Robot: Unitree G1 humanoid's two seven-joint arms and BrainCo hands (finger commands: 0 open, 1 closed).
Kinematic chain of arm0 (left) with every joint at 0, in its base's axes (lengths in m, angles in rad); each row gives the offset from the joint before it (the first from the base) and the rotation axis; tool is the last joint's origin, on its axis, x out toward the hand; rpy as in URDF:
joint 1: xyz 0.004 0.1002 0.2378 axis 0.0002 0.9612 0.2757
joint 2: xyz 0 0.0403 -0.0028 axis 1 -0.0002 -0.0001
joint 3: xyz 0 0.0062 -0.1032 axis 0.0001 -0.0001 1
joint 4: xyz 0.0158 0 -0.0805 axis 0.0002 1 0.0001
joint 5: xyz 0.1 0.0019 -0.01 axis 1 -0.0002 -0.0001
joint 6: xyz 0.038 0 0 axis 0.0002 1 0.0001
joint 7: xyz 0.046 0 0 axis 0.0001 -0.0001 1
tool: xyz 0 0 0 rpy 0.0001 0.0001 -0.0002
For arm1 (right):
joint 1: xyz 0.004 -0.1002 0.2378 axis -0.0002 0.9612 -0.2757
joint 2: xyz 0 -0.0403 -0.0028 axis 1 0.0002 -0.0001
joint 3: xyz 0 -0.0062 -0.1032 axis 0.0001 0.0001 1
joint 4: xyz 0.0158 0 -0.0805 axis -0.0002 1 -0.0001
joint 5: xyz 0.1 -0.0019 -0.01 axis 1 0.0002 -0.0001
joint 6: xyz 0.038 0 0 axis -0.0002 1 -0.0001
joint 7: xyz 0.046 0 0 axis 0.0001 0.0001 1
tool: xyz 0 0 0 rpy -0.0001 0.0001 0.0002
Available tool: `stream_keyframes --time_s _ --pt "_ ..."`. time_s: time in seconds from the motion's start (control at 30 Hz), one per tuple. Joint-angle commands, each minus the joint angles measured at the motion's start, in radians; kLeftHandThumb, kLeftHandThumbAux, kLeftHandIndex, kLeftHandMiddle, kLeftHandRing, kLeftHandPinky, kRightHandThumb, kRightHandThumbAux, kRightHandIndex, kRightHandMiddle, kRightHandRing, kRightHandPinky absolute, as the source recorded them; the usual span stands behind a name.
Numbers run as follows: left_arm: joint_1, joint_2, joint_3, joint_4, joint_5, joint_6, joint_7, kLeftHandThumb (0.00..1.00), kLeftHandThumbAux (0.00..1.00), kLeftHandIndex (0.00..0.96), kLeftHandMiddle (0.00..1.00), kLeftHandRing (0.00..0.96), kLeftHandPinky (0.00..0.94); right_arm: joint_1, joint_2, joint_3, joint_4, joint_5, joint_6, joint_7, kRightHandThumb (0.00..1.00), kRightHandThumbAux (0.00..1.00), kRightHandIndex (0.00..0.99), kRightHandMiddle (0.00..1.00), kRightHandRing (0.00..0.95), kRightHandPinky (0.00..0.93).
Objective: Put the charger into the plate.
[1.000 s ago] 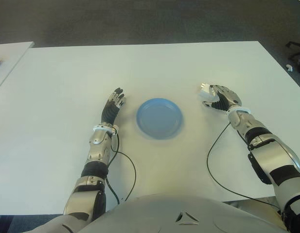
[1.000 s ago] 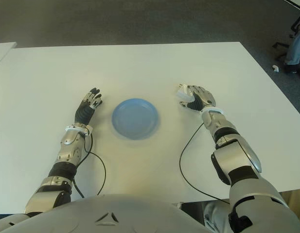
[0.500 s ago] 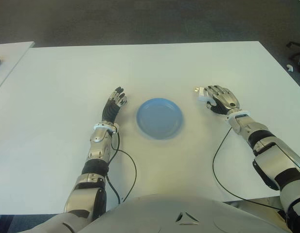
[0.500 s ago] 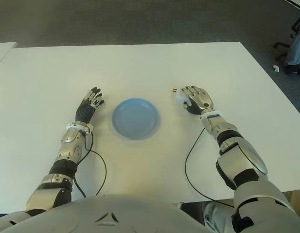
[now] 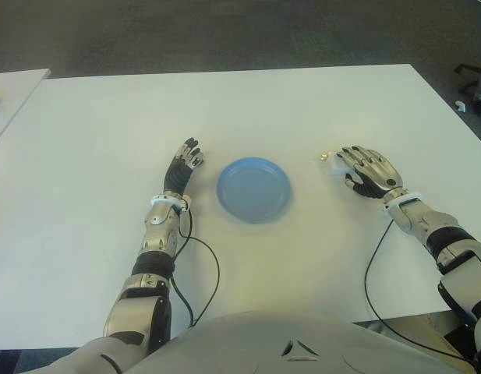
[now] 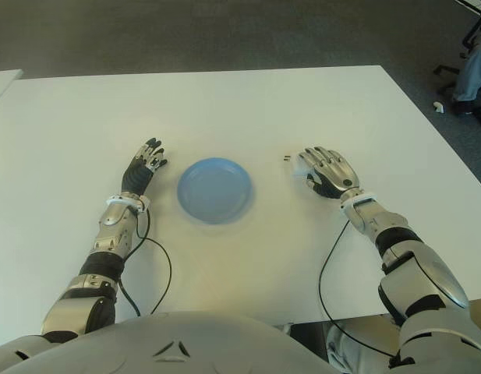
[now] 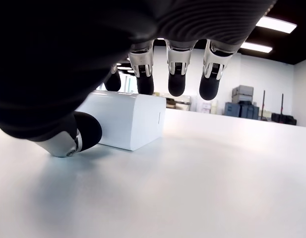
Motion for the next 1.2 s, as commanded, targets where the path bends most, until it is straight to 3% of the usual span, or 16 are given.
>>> stream_keyframes --time_s 0.03,0.37,1.2 --pt "0.004 0.002 -0.002 0.032 0.01 0.031 0.004 0.0 0.591 0.0 0.015 0.0 0.0 0.07 -0.007 0.004 -0.054 -0.026 -0.023 0.035 0.0 0.462 0.0 0.0 0.0 0.0" --pt "0.0 0.002 -0.002 0.039 0.012 0.028 0.005 0.0 0.579 0.0 0.019 0.0 0.0 0.145 -0.044 -0.055 -0.184 -0.011 -0.041 0.056 0.0 0.444 0.0 0.0 0.0 0.0" --pt "-0.01 0.004 0.0 0.053 0.003 0.027 -0.015 0.0 0.57 0.0 0.024 0.0 0.0 0.253 -0.047 -0.22 -0.294 0.088 -0.151 0.182 0.0 0.443 0.0 0.015 0.0 0.0"
